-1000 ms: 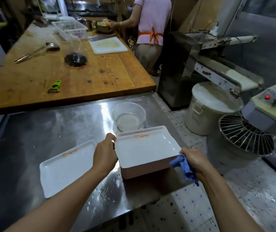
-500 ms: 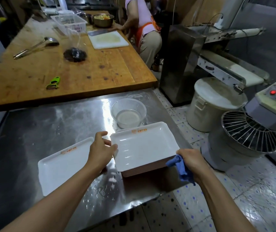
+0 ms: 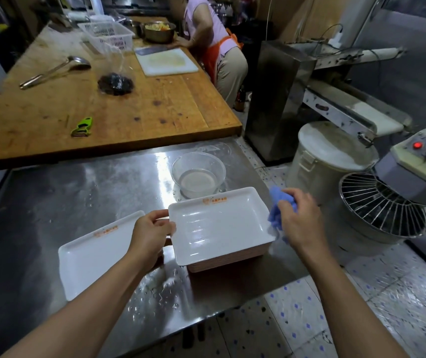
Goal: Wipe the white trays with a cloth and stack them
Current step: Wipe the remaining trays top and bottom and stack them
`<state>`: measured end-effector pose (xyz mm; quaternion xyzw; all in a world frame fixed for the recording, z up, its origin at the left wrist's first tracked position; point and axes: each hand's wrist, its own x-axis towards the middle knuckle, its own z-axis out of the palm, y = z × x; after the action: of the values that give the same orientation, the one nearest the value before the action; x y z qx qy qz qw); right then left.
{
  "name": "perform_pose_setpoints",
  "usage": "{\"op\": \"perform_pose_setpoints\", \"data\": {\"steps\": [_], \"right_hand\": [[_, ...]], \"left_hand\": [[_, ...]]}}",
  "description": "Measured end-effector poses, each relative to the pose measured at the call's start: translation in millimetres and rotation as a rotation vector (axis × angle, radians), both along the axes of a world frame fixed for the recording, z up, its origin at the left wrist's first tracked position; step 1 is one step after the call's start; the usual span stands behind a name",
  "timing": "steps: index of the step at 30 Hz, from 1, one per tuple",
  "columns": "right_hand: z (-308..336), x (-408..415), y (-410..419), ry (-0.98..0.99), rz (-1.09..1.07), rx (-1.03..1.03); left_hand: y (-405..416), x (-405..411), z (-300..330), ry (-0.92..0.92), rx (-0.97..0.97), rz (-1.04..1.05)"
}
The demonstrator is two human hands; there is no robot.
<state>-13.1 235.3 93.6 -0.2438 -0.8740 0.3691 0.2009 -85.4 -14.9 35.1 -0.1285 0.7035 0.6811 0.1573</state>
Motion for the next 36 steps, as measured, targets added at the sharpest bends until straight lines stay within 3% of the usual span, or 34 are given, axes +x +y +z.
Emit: {"op": "perform_pose_setpoints", "data": {"steps": [3, 8, 12, 22, 24, 28, 30, 32, 36], "right_hand": [[-8.4, -14.3, -21.9, -0.092, 0.201, 0.13], [-28.5, -27.6, -38.9, -0.314, 0.223, 0.517], [-27.7, -38.4, -62.9, -0.297, 0.277, 0.413], [-29.6, -27.1, -105.0, -0.064, 0.755, 0.369], [-32.0, -22.3, -87.9, -0.052, 0.701, 0.389], [-34.4, -28.4, -41.4, -0.158, 0.294, 0.478], [-35.7, -33.4, -34.1, -0.198, 0.206, 0.464], [-36.8, -37.6, -42.6, -0.208, 0.263, 0.437], [-44.0, -34.1, -81.7, -0.128, 0.593, 0.377]], "left_hand": [[1.4, 2.1, 4.5, 0.013, 0.013, 0.009], [1.6, 6.0, 15.0, 0.03, 0.016, 0.008], [4.3, 7.3, 19.7, 0.038, 0.045, 0.028], [9.5, -2.8, 24.0, 0.085, 0.051, 0.033], [7.0, -5.9, 24.4, 0.081, 0.045, 0.041], [8.5, -8.2, 23.5, 0.072, 0.032, 0.018], [12.8, -9.0, 23.2, 0.07, 0.04, 0.015], [18.2, -11.3, 22.7, 0.063, 0.035, 0.029], [24.0, -18.6, 20.5, 0.043, 0.004, 0.055]]}}
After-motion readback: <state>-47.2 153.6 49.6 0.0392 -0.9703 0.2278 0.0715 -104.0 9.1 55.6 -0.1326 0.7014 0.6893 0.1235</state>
